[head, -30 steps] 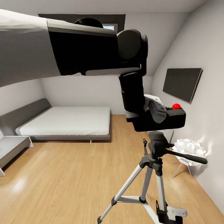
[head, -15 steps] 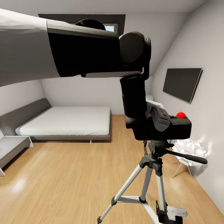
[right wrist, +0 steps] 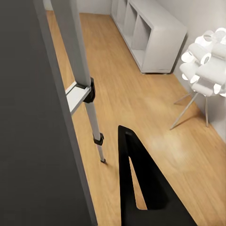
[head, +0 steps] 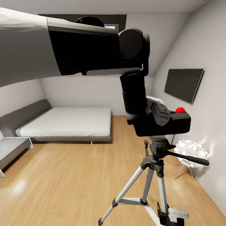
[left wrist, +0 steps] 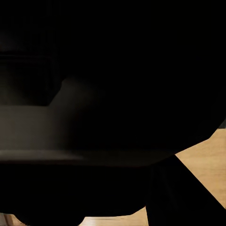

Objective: Attach the digital camera to the camera tripod in the bedroom.

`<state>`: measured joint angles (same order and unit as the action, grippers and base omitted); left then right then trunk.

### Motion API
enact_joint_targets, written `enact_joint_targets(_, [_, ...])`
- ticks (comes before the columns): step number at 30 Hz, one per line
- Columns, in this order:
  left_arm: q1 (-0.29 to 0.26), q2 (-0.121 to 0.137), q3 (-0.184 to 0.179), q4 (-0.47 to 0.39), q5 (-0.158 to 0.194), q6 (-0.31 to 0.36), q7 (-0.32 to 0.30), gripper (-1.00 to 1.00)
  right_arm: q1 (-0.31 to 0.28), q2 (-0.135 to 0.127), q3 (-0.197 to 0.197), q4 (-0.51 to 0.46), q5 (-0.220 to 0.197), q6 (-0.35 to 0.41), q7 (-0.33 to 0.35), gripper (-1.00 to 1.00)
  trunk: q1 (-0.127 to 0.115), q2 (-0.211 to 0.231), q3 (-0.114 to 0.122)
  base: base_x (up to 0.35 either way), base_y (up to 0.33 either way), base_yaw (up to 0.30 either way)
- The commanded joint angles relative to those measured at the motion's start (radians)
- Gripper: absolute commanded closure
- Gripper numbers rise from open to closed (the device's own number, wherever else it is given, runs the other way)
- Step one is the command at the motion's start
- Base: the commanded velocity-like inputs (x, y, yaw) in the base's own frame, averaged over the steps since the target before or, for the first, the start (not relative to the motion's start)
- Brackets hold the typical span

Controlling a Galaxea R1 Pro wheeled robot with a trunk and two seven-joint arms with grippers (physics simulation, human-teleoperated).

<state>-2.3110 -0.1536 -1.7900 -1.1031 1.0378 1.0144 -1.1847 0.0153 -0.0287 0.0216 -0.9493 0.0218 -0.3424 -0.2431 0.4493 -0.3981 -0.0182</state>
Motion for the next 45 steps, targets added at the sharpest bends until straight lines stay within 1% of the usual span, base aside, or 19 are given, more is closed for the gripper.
enact_joint_targets(1, [-0.002,0.000,-0.003,0.004,-0.001,0.000,-0.006,1.00,0.000,0.000,0.003,0.000,0.003,0.000,-0.004,1.00,0.001,-0.002,-0.002,0.000,0.000,0.000])
enact_joint_targets(14, [-0.001,-0.004,-0.013,-0.004,-0.002,-0.002,-0.004,1.00,0.000,0.000,0.003,-0.001,0.003,0.000,-0.004,1.00,0.001,-0.002,-0.002,0.000,0.000,0.000])
enact_joint_targets(18, [0.000,-0.004,-0.023,-0.003,-0.002,-0.002,-0.003,1.00,0.000,0.000,0.003,-0.001,0.003,0.000,-0.004,1.00,0.001,-0.002,-0.002,0.000,0.000,0.000])
enact_joint_targets(32, [0.002,-0.004,-0.040,-0.002,-0.002,-0.003,-0.001,1.00,0.000,0.000,0.003,-0.002,0.003,0.000,-0.004,1.00,0.001,-0.002,-0.002,0.000,0.000,0.000])
enact_joint_targets(45, [0.005,-0.007,-0.042,-0.023,-0.002,-0.004,-0.001,1.00,0.000,0.000,0.003,-0.002,0.003,0.000,-0.004,1.00,0.001,-0.002,-0.002,0.000,0.000,0.000])
